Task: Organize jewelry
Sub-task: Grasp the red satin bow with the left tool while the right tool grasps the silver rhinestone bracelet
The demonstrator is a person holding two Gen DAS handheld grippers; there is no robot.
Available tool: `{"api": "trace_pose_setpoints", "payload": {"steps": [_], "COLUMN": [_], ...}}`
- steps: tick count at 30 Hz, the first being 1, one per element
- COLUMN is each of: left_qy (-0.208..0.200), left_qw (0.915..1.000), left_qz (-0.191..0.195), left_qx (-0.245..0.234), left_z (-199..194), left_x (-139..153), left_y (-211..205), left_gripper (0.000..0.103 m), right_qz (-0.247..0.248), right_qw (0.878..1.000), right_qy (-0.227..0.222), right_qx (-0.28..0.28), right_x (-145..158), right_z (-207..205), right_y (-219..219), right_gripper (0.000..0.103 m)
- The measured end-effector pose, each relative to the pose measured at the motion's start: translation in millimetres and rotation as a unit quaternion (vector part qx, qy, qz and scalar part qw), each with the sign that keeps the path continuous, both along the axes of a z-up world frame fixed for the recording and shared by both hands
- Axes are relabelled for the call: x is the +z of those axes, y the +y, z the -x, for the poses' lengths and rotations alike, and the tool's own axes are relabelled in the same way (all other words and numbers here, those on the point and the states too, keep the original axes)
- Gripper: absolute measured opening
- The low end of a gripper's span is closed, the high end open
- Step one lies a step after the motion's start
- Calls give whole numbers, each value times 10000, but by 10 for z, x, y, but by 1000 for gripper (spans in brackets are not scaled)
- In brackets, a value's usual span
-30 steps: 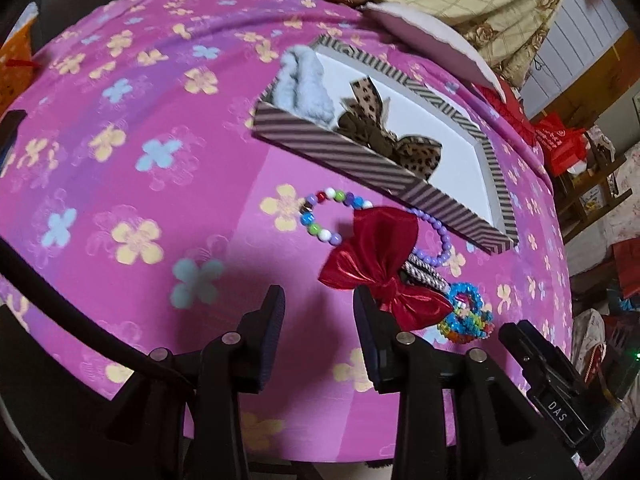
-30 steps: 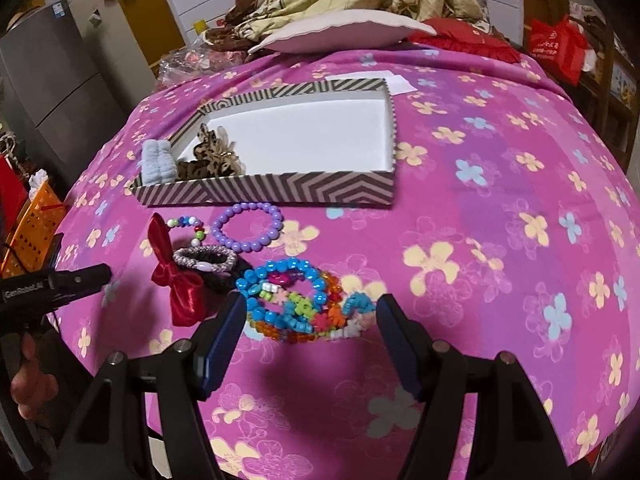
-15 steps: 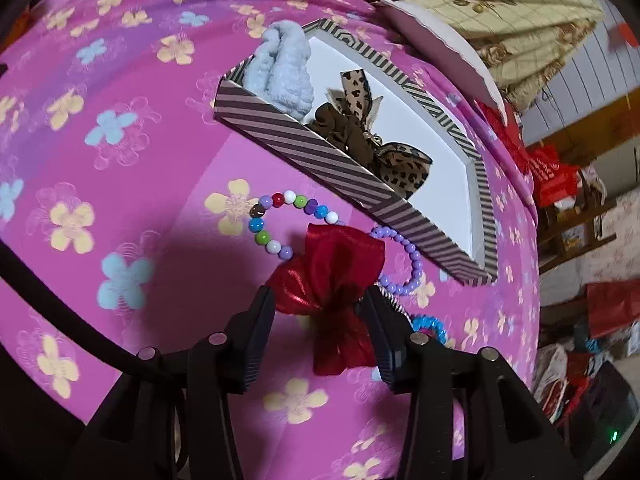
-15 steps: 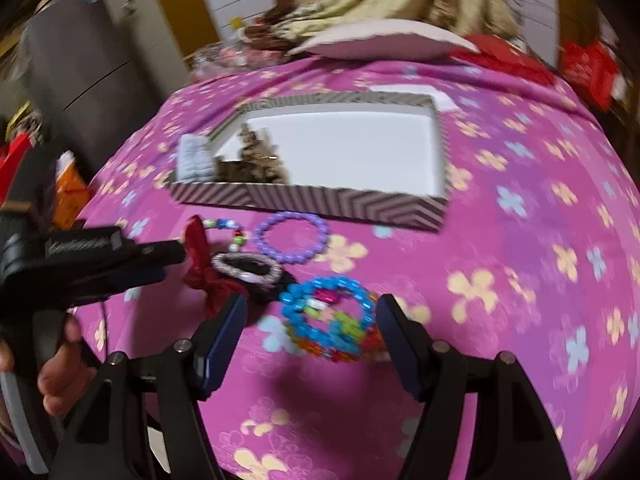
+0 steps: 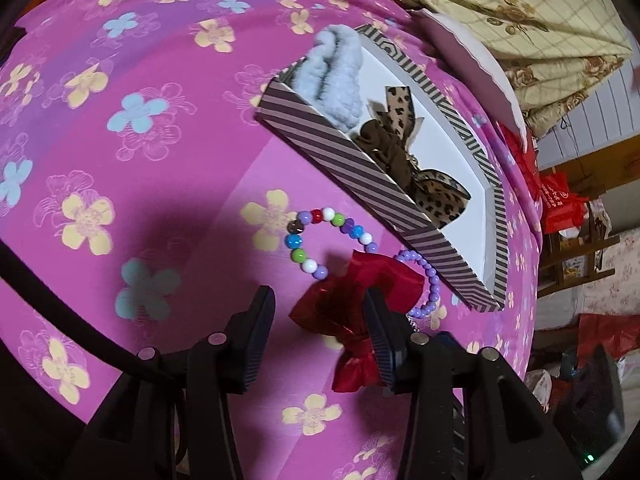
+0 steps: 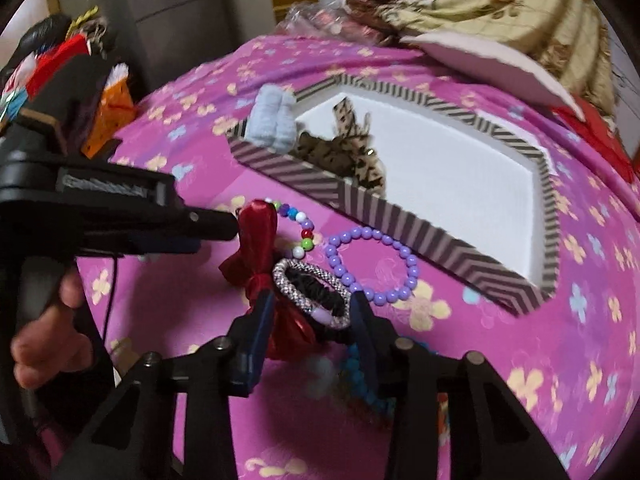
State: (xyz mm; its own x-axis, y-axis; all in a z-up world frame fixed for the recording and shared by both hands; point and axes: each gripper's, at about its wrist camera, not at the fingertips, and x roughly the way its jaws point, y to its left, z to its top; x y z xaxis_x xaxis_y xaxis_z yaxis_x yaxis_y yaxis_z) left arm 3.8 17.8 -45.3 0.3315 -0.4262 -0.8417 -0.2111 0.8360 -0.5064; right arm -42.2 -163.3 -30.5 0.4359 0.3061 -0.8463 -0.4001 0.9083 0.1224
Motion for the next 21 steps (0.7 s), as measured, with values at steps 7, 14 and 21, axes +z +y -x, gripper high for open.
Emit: {"api": "trace_pose_setpoints", "payload": {"steps": [7, 14, 21], "left_qy": [36, 25, 158], "left_qw": [10000, 9995, 9987], "left_qz": [5, 111, 80], "left_qx": [-41, -298, -478], "left_z": [53, 129, 168], "left_x": [2, -5, -89], "left_y": [-10, -223, -382], "left_gripper": [60, 60, 60], "right_qz": [-357, -940, -1332], "right_qw": [9991, 9941, 9884], "right_qy": [208, 151, 302], "right_qx": [-97, -518, -671], "right_x": [-133, -20, -79], "right_z": [-36, 78, 202], "right_y": [-108, -399, -488], "right_gripper": [12, 10, 10]}}
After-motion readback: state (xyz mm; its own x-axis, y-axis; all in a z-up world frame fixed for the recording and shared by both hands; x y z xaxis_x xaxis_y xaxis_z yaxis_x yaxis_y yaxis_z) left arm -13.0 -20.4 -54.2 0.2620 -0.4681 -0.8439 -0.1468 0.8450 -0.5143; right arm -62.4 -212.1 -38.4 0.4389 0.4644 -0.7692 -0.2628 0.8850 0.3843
